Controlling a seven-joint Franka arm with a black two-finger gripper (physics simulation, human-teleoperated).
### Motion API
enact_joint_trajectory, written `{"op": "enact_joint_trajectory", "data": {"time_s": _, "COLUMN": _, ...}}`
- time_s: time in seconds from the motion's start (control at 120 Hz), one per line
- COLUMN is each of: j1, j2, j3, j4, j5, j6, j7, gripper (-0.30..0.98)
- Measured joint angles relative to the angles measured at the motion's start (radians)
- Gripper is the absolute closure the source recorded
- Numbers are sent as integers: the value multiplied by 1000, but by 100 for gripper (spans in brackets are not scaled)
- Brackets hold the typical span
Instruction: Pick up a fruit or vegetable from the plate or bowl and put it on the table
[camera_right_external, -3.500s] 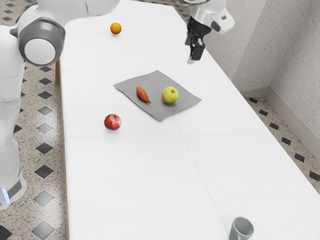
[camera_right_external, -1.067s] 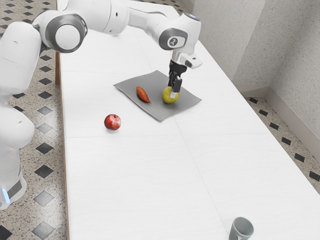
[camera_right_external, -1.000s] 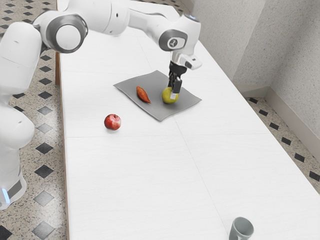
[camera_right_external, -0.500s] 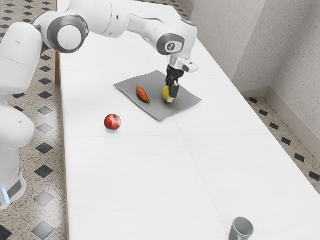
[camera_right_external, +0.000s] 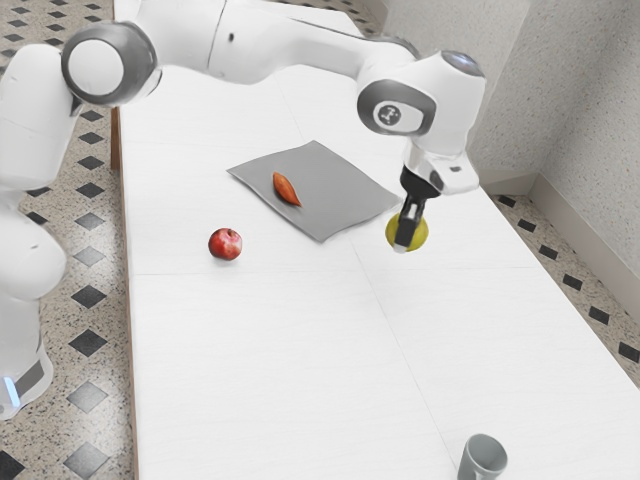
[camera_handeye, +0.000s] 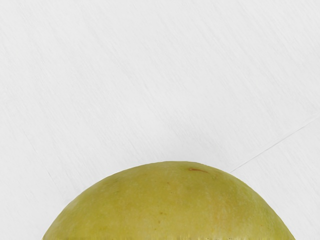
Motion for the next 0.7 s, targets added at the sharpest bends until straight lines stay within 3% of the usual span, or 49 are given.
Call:
{"op": "enact_joint_trajectory", "data": {"time_s": 0.083, "j1": -14, "j2": 18, "j3": -4, "j4": -7, "j5": 11, "j6": -13, "j7": -41, "gripper": 34}}
{"op": "enact_joint_trajectory", "data": {"time_s": 0.25, "j1": -18, "j2": 37, "j3": -1, "j4": -9, "j5": 13, "j6": -31, "j7": -105, "gripper": 13}}
{"op": "enact_joint_trajectory", "data": {"time_s": 0.417, "j1": -17, "j2": 40, "j3": 0, "j4": -7, "j5": 13, "j6": -39, "j7": -153, "gripper": 4}}
{"op": "enact_joint_trajectory", "data": {"time_s": 0.508, "j1": -23, "j2": -64, "j3": 62, "j4": 13, "j5": 12, "j6": -52, "j7": -167, "gripper": 2}}
{"op": "enact_joint_trajectory", "data": {"time_s": 0.533, "j1": -68, "j2": -118, "j3": 131, "j4": 46, "j5": 11, "j6": -68, "j7": -168, "gripper": 2}}
{"op": "enact_joint_trajectory", "data": {"time_s": 0.567, "j1": -189, "j2": -183, "j3": 296, "j4": 121, "j5": 4, "j6": -96, "j7": -164, "gripper": 1}}
{"op": "enact_joint_trajectory", "data": {"time_s": 0.633, "j1": -491, "j2": -292, "j3": 761, "j4": 206, "j5": -77, "j6": -142, "j7": -151, "gripper": 1}}
{"op": "enact_joint_trajectory", "data": {"time_s": 0.667, "j1": -560, "j2": -321, "j3": 884, "j4": 207, "j5": -119, "j6": -159, "j7": -144, "gripper": 1}}
{"op": "enact_joint_trajectory", "data": {"time_s": 0.7, "j1": -595, "j2": -333, "j3": 948, "j4": 207, "j5": -155, "j6": -173, "j7": -139, "gripper": 0}}
